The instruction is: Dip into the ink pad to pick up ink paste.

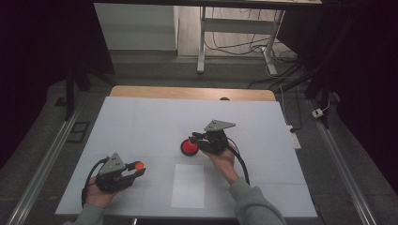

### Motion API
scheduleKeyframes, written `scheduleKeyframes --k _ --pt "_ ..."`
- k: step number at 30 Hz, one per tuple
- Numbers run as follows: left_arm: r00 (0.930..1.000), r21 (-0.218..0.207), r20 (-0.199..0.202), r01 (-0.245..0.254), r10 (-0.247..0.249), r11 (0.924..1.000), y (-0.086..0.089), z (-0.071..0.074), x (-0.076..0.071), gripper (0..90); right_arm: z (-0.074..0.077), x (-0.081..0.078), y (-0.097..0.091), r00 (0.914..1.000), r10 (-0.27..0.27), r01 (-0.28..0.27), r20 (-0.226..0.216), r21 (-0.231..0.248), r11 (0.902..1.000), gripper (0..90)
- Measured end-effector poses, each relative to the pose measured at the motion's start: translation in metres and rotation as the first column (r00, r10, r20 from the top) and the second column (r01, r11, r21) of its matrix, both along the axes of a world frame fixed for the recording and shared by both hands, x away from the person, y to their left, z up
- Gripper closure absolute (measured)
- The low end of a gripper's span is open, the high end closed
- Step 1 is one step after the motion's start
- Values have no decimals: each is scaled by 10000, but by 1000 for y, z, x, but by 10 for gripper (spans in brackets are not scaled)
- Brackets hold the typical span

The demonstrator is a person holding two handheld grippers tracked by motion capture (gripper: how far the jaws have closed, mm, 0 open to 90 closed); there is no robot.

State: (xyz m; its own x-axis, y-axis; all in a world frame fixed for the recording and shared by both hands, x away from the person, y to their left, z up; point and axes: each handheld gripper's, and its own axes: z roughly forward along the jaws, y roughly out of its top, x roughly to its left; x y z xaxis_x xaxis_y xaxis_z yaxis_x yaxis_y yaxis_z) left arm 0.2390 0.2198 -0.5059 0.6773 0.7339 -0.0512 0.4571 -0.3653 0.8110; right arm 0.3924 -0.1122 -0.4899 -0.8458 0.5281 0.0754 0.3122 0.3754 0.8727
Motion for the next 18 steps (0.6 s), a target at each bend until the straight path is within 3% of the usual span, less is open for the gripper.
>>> scheduleKeyframes --k 18 --pt "10000 -3 -67 23 -23 10000 -1 -1 1 654 -11 5 12 9999 16 -22 -141 -441 9990 735"
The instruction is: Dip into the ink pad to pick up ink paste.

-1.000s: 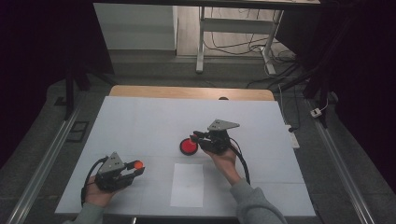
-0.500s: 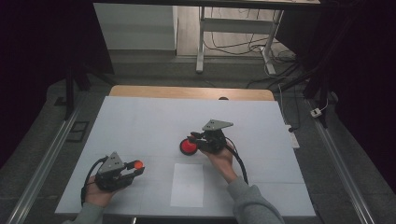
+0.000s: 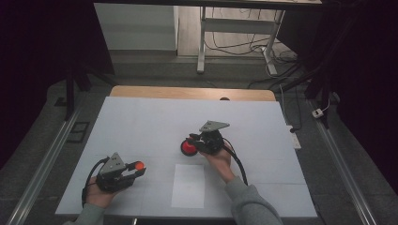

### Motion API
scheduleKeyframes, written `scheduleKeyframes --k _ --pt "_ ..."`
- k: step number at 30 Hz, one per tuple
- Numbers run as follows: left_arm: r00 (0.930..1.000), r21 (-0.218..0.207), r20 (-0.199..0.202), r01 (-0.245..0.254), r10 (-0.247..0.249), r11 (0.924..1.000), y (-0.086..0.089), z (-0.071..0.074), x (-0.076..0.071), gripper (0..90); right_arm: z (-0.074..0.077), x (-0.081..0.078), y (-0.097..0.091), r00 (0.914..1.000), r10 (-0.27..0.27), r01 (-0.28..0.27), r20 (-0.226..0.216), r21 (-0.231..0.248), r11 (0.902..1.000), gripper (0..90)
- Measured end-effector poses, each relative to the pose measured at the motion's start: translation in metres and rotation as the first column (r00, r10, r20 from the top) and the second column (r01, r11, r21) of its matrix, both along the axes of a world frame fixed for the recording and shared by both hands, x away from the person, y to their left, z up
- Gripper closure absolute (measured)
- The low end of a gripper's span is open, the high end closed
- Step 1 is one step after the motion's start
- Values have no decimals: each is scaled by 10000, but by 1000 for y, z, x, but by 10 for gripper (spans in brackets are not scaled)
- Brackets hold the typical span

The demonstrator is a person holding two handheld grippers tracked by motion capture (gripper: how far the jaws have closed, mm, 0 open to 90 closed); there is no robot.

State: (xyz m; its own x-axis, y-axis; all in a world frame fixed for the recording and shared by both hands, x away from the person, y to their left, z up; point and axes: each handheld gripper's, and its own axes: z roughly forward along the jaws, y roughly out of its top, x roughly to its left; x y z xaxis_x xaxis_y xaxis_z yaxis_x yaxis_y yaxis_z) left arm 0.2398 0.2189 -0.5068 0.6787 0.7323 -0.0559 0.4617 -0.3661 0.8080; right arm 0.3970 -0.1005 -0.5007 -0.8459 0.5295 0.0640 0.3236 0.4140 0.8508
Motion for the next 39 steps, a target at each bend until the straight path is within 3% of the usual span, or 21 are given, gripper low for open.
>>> scheduleKeyframes --k 5,24,32,37,39 --pt "10000 4 -6 15 -15 10000 0 0 0 654 -3 1 1 10000 -94 94 34 7 10000 735" --pt "10000 -31 -23 6 -6 10000 1 -1 0 654 -18 4 6 9999 -107 107 6 -744 9972 736" --pt "10000 -30 2 -11 11 10000 0 0 -1 654 -22 0 6 9994 -265 281 236 -701 9971 738" --pt "10000 -1 43 -11 11 10000 0 1 -1 654 -26 -4 4 9983 -488 501 331 -391 9980 740" --pt "10000 0 57 -27 27 10000 0 1 -2 654 -25 -4 5 9981 -495 514 378 -509 9974 740"
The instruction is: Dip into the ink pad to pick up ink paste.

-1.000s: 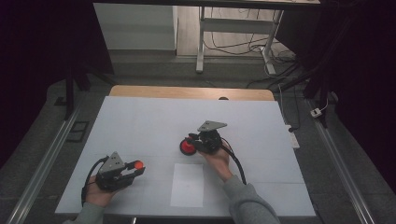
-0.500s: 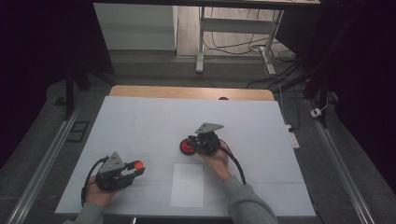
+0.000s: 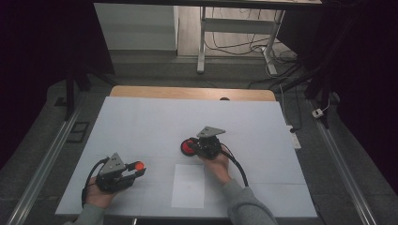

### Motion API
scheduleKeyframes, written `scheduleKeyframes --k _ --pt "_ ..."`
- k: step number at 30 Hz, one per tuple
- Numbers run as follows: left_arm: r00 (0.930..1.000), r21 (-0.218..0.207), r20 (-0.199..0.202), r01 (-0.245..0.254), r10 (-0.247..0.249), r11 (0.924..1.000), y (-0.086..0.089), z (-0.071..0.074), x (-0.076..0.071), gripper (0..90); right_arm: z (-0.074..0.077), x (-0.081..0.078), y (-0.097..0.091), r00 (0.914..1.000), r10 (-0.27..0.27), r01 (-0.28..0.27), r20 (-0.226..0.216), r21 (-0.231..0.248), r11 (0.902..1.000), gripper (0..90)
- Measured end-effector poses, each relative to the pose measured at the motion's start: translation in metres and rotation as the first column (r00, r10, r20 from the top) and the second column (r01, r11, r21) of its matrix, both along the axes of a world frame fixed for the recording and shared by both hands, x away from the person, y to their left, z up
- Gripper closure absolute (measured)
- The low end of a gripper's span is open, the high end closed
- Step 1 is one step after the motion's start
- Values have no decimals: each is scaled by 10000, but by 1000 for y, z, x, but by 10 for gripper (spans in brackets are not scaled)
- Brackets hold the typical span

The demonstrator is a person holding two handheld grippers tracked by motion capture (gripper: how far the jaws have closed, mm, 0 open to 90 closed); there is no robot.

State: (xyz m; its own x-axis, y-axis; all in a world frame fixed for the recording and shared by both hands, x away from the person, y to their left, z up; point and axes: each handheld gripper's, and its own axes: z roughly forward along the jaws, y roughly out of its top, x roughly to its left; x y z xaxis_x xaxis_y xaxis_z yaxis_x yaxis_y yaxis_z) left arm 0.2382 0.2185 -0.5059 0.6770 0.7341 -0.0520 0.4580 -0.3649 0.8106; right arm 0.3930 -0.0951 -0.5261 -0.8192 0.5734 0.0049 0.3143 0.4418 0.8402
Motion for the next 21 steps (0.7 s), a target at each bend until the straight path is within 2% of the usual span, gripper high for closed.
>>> scheduleKeyframes --k 2,9,17,21 --pt "10000 -8 7 0 0 10000 0 0 0 654 0 -1 1 9999 -4 5 123 -145 9999 741" --pt "9998 29 173 -112 111 9999 1 2 -2 654 -2 -3 1 9996 -91 92 267 -17 10000 741" --pt "9998 51 147 -117 116 9999 1 2 -1 655 -5 -2 -1 9997 -71 66 222 241 9997 741" --pt "9998 92 157 -144 142 9999 1 2 -2 655 -5 -2 -1 9998 -77 74 179 219 9997 741"
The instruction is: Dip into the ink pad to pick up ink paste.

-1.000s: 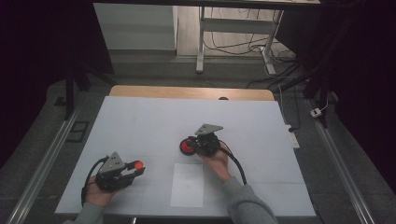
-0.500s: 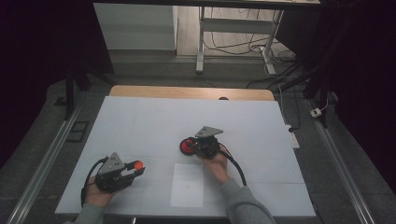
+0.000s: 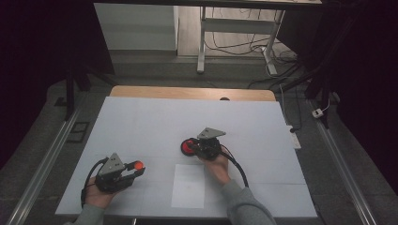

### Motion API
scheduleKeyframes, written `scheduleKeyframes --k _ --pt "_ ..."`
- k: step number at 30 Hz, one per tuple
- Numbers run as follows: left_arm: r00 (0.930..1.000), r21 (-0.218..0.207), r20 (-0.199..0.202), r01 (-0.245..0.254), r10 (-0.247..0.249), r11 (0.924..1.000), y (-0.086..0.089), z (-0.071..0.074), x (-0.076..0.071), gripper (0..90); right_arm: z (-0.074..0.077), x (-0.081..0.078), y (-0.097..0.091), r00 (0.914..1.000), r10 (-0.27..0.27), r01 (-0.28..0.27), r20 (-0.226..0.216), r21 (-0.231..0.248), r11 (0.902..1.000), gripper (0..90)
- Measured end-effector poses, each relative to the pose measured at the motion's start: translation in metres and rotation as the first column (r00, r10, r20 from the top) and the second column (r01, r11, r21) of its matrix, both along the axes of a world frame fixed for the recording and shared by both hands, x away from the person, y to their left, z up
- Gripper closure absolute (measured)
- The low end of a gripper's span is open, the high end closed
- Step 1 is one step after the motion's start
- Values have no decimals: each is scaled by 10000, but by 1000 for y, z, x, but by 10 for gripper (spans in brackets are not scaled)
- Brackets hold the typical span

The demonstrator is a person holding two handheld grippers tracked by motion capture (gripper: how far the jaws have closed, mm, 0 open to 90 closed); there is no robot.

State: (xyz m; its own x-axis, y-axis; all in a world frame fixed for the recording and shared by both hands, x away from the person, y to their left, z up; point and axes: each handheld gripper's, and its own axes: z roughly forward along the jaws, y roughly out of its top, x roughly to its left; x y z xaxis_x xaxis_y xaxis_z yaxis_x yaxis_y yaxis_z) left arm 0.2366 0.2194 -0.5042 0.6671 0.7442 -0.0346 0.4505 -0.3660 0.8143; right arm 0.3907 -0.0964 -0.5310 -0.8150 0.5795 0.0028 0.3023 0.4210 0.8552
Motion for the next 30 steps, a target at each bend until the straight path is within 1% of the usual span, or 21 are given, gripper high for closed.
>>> scheduleKeyframes --k 7,11,14,15,16,17,18,21,23,27,30 --pt "10000 -29 20 -38 38 10000 1 1 0 655 -2 -1 -1 10000 -28 28 59 122 9999 741" --pt "10000 -39 27 -37 37 10000 1 1 0 655 -2 -1 -1 9999 -11 10 141 83 10000 740" --pt "10000 -59 59 -35 36 10000 2 1 0 655 1 2 -2 9998 187 -187 -29 85 9998 736" --pt "10000 -71 49 -21 21 10000 2 1 1 655 3 3 -3 9996 270 -270 13 159 9995 737" --pt "10000 -68 47 -34 34 10000 2 1 1 655 10 2 -8 9996 218 -237 195 1028 9944 737" --pt "10000 -71 23 -9 9 10000 2 1 2 655 16 2 -11 9998 127 -151 170 1509 9884 737" --pt "10000 -80 4 8 -8 10000 1 0 2 655 23 3 -13 9998 58 -89 185 1693 9855 737" --pt "10000 -54 15 52 -52 10000 0 1 3 654 33 2 -10 9989 315 -359 340 1391 9896 737" --pt "10000 -54 11 49 -49 10000 0 1 3 655 37 2 -9 9991 319 -358 297 1434 9890 737" --pt "10000 -71 39 23 -23 10000 1 1 1 654 38 4 -9 9995 231 -257 219 1308 9911 737" --pt "10000 -99 29 17 -17 9999 2 1 2 655 36 6 -8 9995 218 -240 219 1016 9945 736"
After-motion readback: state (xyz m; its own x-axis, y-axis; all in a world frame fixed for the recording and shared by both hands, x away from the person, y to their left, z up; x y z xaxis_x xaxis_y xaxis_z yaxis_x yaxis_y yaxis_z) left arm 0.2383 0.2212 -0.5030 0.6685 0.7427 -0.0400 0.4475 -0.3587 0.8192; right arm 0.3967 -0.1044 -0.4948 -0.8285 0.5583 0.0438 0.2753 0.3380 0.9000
